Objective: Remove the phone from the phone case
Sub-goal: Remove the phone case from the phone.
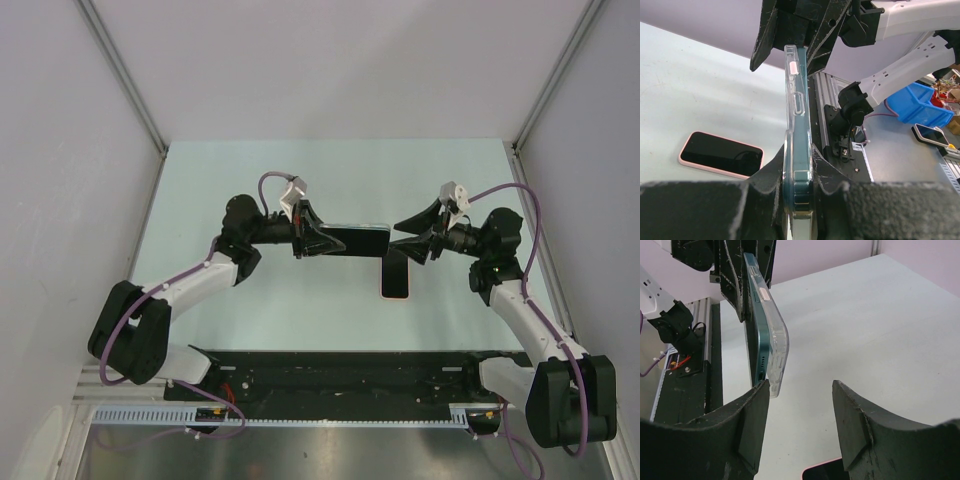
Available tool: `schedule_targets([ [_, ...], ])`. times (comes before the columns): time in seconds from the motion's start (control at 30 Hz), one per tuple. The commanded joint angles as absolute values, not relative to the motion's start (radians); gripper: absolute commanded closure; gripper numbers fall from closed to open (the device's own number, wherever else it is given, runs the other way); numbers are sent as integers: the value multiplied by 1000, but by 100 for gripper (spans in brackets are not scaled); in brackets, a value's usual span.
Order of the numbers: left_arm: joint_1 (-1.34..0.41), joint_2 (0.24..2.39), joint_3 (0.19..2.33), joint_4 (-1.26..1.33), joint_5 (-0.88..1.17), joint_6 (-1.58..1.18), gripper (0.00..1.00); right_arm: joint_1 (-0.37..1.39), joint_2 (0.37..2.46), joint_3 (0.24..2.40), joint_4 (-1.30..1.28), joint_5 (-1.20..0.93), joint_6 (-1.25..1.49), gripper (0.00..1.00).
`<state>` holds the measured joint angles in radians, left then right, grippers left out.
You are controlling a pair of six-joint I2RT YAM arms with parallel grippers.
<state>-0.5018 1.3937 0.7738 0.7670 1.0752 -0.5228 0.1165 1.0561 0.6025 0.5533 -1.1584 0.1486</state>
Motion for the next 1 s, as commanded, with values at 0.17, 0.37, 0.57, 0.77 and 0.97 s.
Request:
schedule_targets([
  [0.17,-523,1391,782,850,1091,-531,100,133,1057,601,551,-1121,98,42],
  [0.37,-535,1385,785,864,1121,-548,100,137,1077,601,540,-1108,80,42],
  [0.57,-537,1382,778,887,1121,-560,100,140,1078,601,564,-1130,104,42],
  [0.77,-537,1382,772,913,1115,-568,100,156,1112,601,661,-1241,233,42],
  [0.97,-537,1385,767,946,1111,-591,100,193,1135,603,713,-1262,288,42],
])
